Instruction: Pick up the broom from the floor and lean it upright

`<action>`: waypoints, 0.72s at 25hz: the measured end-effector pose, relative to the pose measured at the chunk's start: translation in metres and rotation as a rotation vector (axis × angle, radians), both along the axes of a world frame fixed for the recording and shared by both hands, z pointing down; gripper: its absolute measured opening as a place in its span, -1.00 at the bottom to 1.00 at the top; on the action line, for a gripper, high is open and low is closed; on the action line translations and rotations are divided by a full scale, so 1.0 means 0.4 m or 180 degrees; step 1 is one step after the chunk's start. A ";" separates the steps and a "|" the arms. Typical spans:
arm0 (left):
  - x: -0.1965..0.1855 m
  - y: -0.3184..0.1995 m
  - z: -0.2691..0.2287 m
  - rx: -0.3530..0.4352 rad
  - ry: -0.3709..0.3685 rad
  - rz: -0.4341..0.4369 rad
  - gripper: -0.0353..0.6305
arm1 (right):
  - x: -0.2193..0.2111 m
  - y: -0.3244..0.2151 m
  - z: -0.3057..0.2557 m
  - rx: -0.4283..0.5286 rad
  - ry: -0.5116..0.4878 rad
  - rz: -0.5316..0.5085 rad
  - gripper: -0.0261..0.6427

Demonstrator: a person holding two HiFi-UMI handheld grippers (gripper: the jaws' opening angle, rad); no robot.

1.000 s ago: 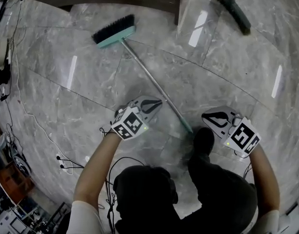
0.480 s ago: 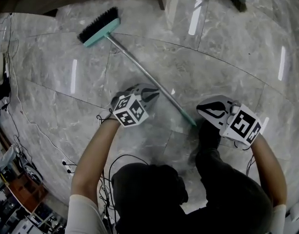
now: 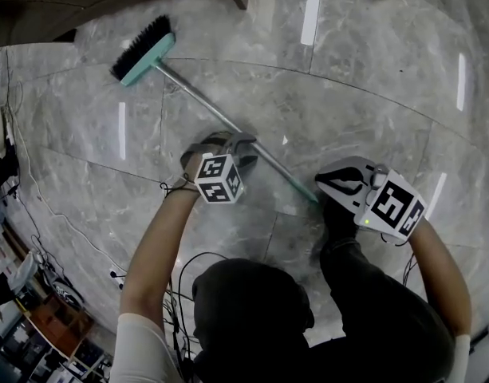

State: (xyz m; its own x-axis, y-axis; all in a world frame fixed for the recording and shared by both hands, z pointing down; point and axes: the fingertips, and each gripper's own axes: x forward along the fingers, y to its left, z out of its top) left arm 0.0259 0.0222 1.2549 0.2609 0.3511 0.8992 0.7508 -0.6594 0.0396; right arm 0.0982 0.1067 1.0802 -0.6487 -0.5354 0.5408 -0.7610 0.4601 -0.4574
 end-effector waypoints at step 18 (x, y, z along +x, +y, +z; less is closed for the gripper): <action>-0.007 0.044 0.064 0.0169 -0.0534 0.0688 -0.45 | 0.104 0.054 -0.014 0.0082 -0.0090 0.0505 -0.92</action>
State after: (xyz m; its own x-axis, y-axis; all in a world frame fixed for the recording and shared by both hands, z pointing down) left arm 0.0232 0.0399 1.2804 0.0310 0.3338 0.9421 0.8601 -0.4891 0.1450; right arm 0.1396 0.1284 1.0746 -0.5696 -0.6459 0.5083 -0.8121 0.3469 -0.4691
